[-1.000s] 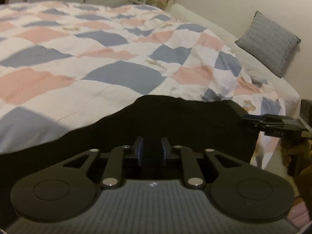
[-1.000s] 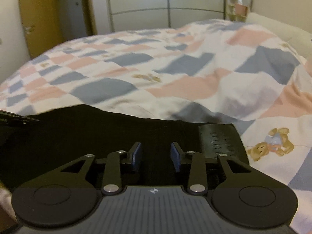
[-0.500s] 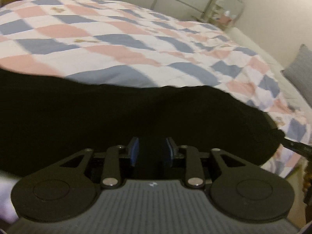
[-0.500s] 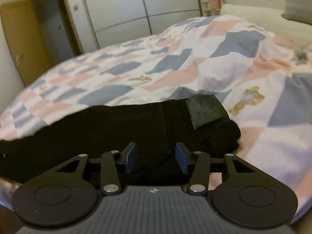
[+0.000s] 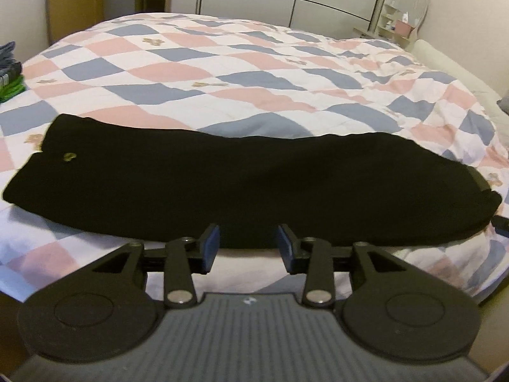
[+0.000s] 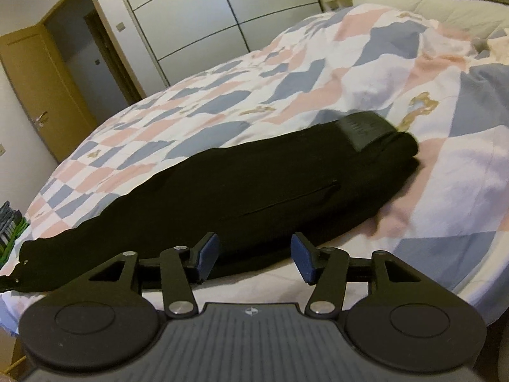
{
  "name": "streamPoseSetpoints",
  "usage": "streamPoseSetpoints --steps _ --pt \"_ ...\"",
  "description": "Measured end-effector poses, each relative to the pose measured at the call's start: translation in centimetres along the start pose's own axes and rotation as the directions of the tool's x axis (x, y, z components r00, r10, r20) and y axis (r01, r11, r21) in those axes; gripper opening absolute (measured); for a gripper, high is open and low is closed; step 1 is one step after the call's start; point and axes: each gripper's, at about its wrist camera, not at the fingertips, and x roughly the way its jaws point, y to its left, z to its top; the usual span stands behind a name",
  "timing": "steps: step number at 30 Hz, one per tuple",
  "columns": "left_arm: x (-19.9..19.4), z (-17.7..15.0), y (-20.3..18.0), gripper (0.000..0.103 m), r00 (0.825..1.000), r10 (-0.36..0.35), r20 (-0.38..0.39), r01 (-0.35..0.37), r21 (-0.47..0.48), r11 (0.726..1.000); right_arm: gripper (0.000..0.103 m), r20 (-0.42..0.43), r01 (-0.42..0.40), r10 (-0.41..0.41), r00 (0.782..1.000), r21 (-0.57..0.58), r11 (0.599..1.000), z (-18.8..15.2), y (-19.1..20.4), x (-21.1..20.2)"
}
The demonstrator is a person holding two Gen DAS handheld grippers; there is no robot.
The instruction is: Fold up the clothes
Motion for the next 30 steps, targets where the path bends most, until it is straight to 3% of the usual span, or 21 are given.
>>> streamPoseSetpoints --steps 6,12,14,17,21,22,26,28,30 --pt "0.4 -0.2 2.5 0.037 1.0 -0.001 0.006 0.002 -0.033 0.999 0.058 -0.036 -0.019 0.018 0.999 -0.033 0.999 0.1 3.1 1.7" --pt "-0.6 -1.3 8.0 0.029 0.993 -0.082 0.09 0.095 -0.148 0.984 0.058 -0.083 -0.051 0.047 0.995 -0.054 0.997 -0.3 6.0 3.7" --pt "-1.2 -1.8 11.1 0.022 0.985 -0.076 0.156 0.112 -0.234 0.966 0.058 -0.092 -0.063 0.057 0.994 -0.057 0.996 -0.7 6.7 4.3" --pt "-1.2 -1.8 14.9 0.021 0.979 -0.008 0.205 0.078 -0.336 0.939 0.058 -0.09 -0.096 0.091 0.992 -0.056 0.994 -1.0 7.3 5.1" --pt "-0.4 -2.1 18.4 0.024 0.986 0.051 0.156 0.023 -0.438 0.899 0.058 -0.119 -0.109 0.101 0.988 -0.063 0.992 -1.2 8.2 6.5" --pt "-0.1 -2.5 19.3 0.031 0.988 0.038 0.149 0.038 -0.48 0.877 0.058 -0.129 -0.107 0.098 0.987 -0.066 0.992 -1.3 8.3 6.9" --pt "0.8 -3.9 22.1 0.033 0.988 -0.013 0.157 0.108 -0.616 0.781 0.058 -0.147 -0.099 0.09 0.985 -0.053 0.994 -1.7 8.1 7.8" --pt "0.7 -4.0 22.7 0.033 0.984 -0.007 0.176 0.118 -0.63 0.767 0.058 -0.144 -0.102 0.096 0.985 -0.039 0.994 -1.6 8.0 7.9" --pt "0.5 -3.7 22.9 0.033 0.985 0.023 0.171 0.089 -0.616 0.783 0.058 -0.14 -0.104 0.098 0.985 -0.038 0.994 -1.2 8.1 7.9"
